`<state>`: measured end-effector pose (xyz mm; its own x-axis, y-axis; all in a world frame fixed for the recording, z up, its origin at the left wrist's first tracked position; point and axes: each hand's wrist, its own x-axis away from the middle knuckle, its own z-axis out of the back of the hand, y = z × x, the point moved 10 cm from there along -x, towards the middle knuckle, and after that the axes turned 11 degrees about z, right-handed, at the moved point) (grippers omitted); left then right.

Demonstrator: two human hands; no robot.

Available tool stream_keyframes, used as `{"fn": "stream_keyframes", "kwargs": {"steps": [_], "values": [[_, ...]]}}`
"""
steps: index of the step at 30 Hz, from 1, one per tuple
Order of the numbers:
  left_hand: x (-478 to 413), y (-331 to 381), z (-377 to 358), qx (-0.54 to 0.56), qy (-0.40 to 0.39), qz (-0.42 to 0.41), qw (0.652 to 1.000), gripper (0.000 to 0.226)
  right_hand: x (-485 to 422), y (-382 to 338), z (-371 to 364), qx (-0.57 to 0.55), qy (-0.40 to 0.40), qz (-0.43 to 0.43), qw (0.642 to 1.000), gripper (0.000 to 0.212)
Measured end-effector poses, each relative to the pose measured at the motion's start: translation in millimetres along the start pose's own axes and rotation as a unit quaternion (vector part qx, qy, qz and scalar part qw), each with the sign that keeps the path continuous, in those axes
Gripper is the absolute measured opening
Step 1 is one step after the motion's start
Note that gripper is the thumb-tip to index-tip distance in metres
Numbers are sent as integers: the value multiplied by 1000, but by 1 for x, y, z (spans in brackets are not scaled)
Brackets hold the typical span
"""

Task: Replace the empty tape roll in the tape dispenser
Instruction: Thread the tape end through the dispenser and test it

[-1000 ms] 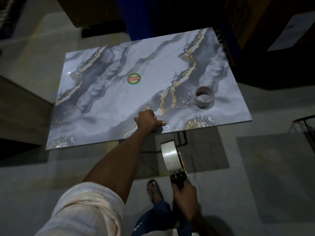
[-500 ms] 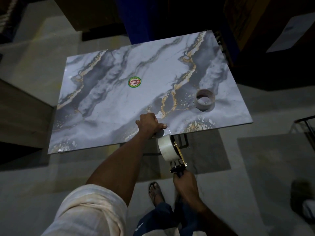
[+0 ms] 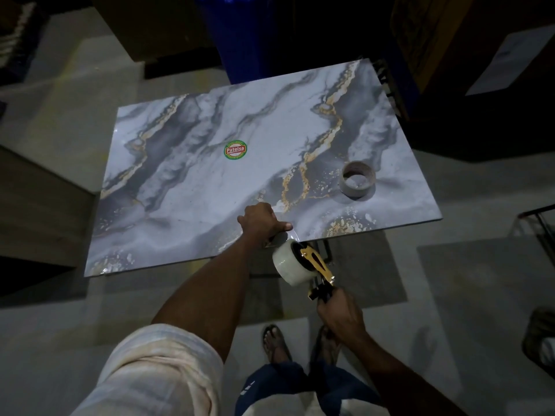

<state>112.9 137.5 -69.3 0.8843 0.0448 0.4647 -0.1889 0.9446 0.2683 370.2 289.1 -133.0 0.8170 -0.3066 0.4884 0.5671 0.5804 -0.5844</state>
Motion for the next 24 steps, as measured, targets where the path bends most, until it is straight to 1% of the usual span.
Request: {"fn": "stream_keyframes", "kwargs": {"steps": [4,7,9,10,13,17,20,24], "values": [[0,3,0,-21,-4,2,1000,61,-13,5,24,88,-13,13,996,24],[0,2,0,-19,-3,10,1000,59,-28,2,31,189,-49,34,980,27],[-1,-3,-2,-3,7,8,1000,53,-31,17,26,215,-82,17,973,28],[-1,-3,-1,7,15,4,1000,50,-32,28,26,224,-84,7,971,26],[-2,-8,-3,21,7,14,1000,52,-25,52,32,261,-72,7,963,19],[0,-15,2,43,13,43,998,54,-2,42,62,297,-31,37,954,20],[2,-22,5,53,29,48,997,49,19,32,86,314,-15,54,948,21],[13,-23,17,68,22,56,996,38,46,13,119,328,25,78,941,20]]}}
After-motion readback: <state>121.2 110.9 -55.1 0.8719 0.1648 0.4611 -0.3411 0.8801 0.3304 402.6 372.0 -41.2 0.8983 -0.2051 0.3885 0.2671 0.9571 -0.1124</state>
